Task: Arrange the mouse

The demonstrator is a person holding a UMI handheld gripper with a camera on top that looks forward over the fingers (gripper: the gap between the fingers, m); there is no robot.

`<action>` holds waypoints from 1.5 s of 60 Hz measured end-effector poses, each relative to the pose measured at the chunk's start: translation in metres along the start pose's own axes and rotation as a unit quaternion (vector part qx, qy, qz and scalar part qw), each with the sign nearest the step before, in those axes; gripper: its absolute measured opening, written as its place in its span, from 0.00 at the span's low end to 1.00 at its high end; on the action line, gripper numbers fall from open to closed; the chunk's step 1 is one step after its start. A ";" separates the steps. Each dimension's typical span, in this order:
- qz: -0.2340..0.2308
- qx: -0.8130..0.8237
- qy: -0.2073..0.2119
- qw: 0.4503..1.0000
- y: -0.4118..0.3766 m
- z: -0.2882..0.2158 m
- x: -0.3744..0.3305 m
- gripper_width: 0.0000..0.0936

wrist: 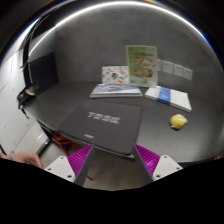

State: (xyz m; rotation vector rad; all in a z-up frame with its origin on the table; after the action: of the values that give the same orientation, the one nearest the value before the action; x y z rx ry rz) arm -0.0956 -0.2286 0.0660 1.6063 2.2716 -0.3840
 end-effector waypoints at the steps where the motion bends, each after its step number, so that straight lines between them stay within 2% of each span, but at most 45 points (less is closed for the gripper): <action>1: 0.013 0.002 -0.001 1.000 0.004 -0.002 -0.001 0.88; 8: 0.081 0.000 0.000 0.997 0.079 -0.006 0.004 0.88; 9: 0.086 -0.003 0.001 0.996 0.056 -0.003 0.010 0.88; 17: 0.135 -0.032 0.004 0.990 0.115 -0.006 0.027 0.88; 27: 0.105 0.025 -0.015 0.994 0.126 -0.008 0.077 0.87; 29: 0.100 0.029 -0.024 0.994 0.127 -0.007 0.088 0.90; 30: 0.095 0.037 -0.016 0.995 0.124 -0.012 0.093 0.88; 35: 0.097 0.042 -0.014 0.994 0.126 -0.023 0.116 0.85; 50: 0.126 0.055 -0.014 0.990 0.111 -0.048 0.187 0.84; 55: 0.143 0.058 -0.017 0.988 0.095 -0.050 0.198 0.69; 57: 0.143 0.058 -0.020 0.988 0.087 -0.051 0.203 0.57; 58: 0.145 0.056 -0.017 0.988 0.073 -0.052 0.221 0.57; 63: 0.153 0.068 -0.013 0.986 0.070 -0.052 0.224 0.49; 68: 0.187 0.090 -0.012 0.978 0.063 -0.053 0.224 0.45; 72: 0.208 0.075 0.022 0.975 0.045 -0.070 0.208 0.45; 77: 0.216 0.061 0.078 0.971 -0.023 -0.112 0.183 0.45; 83: 0.194 0.043 0.122 0.972 -0.111 -0.147 0.167 0.45; 90: 0.167 0.041 0.151 0.973 -0.206 -0.158 0.176 0.45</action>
State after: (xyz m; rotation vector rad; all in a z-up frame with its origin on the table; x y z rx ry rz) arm -0.3626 -0.0820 0.1417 2.1740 2.1503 -0.1566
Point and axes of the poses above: the point between the fingertips, and its own axes, seen from behind it with the camera up: y to the right, z down, x forward, the way the camera looks, the point moved 8 cm from there along -x, backward, against the way the camera looks, and after that the axes turned 11 degrees about y, right-handed, at the moved point
